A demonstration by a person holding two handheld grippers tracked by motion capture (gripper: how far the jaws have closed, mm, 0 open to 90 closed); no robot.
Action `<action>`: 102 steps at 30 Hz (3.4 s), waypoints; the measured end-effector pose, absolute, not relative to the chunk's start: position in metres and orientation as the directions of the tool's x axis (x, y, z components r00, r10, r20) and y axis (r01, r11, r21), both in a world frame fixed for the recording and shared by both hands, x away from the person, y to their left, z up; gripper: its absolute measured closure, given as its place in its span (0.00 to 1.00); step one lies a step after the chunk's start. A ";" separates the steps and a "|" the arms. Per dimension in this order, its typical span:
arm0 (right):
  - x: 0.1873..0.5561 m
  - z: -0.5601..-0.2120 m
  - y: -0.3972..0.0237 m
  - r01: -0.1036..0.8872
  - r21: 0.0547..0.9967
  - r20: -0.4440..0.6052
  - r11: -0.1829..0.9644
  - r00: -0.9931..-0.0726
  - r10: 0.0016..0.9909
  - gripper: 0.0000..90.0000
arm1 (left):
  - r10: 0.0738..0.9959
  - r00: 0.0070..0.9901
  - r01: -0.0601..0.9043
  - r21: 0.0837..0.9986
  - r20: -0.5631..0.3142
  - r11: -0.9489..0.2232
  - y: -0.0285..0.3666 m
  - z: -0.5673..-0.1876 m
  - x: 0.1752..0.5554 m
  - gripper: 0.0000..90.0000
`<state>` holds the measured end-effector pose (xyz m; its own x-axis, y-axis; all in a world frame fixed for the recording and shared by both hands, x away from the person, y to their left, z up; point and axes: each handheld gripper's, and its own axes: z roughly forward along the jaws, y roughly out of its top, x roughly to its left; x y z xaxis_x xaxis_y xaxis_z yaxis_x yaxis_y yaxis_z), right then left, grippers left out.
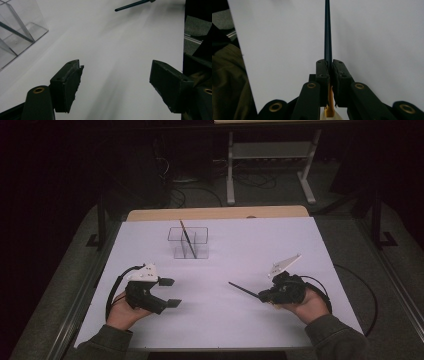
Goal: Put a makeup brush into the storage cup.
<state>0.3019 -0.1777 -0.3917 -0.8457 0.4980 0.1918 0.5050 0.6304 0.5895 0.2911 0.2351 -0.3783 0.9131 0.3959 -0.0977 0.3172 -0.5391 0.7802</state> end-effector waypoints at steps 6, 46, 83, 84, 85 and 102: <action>0.309 -0.375 -0.177 0.471 0.616 0.197 0.631 -0.868 0.456 0.92 | 0.374 0.923 0.297 0.787 -0.091 -0.541 0.230 -0.370 0.290 0.28; 0.324 -0.344 -0.097 0.214 0.622 0.161 0.753 -0.976 0.144 0.92 | 0.186 0.981 0.169 0.690 -0.051 -0.703 0.167 -0.334 0.312 0.56; 0.306 -0.343 -0.072 0.126 0.607 0.130 0.785 -0.990 0.059 0.92 | 0.031 0.989 0.114 0.592 -0.147 -0.798 0.147 -0.349 0.307 0.86; 0.305 -0.343 -0.071 0.124 0.607 0.127 0.785 -0.990 0.059 0.92 | 0.030 0.988 0.113 0.592 -0.149 -0.798 0.147 -0.350 0.307 0.87; 0.305 -0.343 -0.071 0.119 0.609 0.122 0.784 -0.991 0.056 0.92 | 0.026 0.988 0.113 0.589 -0.154 -0.800 0.147 -0.349 0.307 0.88; 0.300 -0.343 -0.070 0.085 0.620 0.114 0.780 -0.993 0.018 0.87 | -0.020 0.986 0.079 0.578 -0.163 -0.812 0.147 -0.352 0.302 0.94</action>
